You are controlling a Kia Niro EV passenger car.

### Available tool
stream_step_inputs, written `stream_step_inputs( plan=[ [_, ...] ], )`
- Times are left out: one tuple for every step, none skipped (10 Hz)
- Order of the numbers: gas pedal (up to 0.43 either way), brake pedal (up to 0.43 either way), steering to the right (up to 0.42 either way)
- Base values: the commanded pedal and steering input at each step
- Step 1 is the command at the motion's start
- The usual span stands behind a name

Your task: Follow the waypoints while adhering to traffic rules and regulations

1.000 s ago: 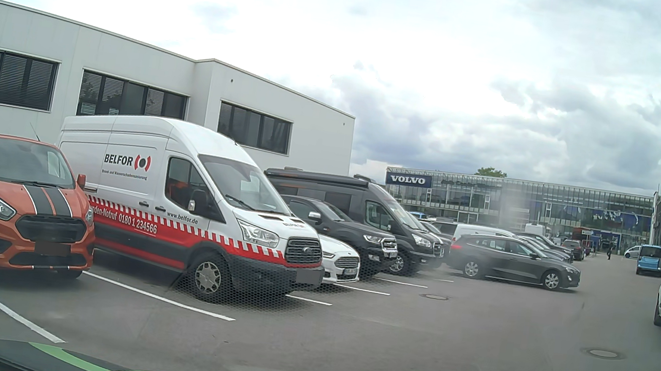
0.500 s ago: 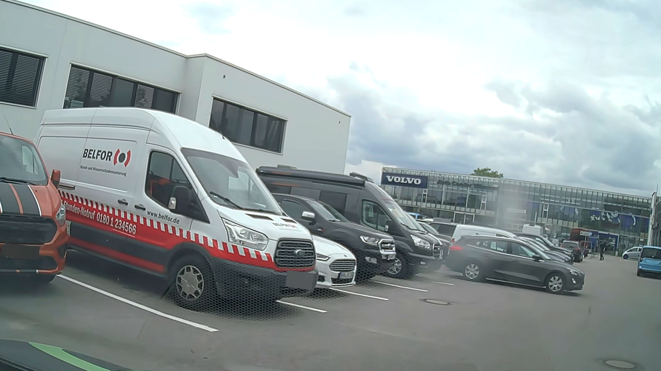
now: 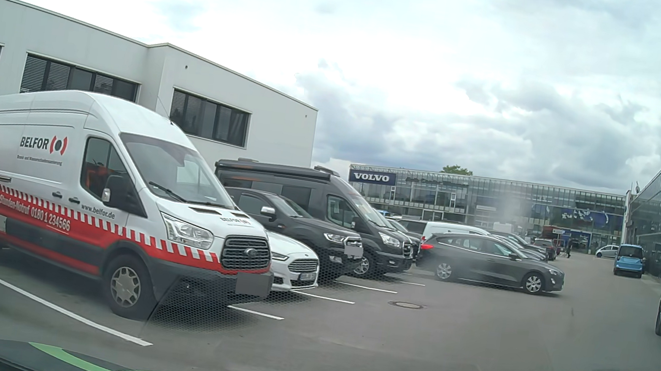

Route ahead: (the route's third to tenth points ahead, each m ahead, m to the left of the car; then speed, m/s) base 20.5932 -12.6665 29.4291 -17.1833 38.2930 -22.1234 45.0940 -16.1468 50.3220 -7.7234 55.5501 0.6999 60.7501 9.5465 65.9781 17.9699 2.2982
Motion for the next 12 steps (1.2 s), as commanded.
stream_step_inputs(
  plan=[
    [0.059, 0.000, 0.381],
    [0.059, 0.000, 0.378],
    [0.059, 0.000, 0.377],
    [0.059, 0.000, 0.377],
    [0.059, 0.000, 0.377],
    [0.059, 0.000, 0.373],
    [0.059, 0.000, 0.367],
    [0.059, 0.000, 0.358],
    [0.067, 0.000, 0.347],
    [0.067, 0.000, 0.336],
    [0.067, 0.000, 0.324],
    [0.067, 0.000, 0.311]
  ],
)
